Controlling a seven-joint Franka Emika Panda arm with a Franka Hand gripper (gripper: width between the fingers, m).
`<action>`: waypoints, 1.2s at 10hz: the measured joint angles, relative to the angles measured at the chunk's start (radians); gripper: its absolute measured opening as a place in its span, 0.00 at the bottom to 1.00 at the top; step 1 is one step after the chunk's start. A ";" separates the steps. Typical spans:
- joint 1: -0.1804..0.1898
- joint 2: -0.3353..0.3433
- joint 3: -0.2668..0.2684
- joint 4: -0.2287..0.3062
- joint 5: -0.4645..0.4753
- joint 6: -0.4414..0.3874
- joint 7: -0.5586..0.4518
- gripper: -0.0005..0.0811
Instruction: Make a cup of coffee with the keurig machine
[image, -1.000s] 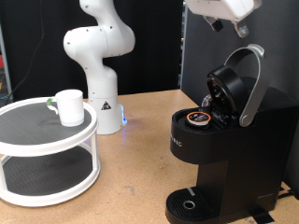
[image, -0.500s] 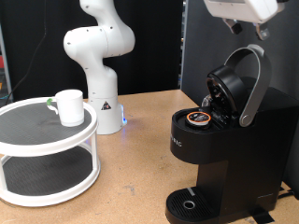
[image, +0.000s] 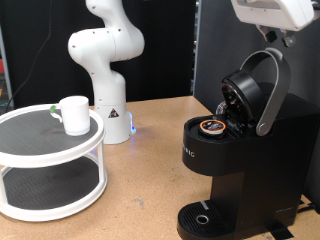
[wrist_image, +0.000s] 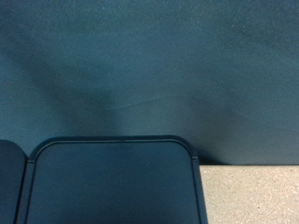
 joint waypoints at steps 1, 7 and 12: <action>0.000 0.005 0.008 0.000 -0.009 0.003 0.008 0.46; -0.002 0.021 0.018 -0.002 -0.017 0.022 0.008 0.02; -0.017 0.014 -0.004 0.001 -0.043 -0.030 -0.028 0.01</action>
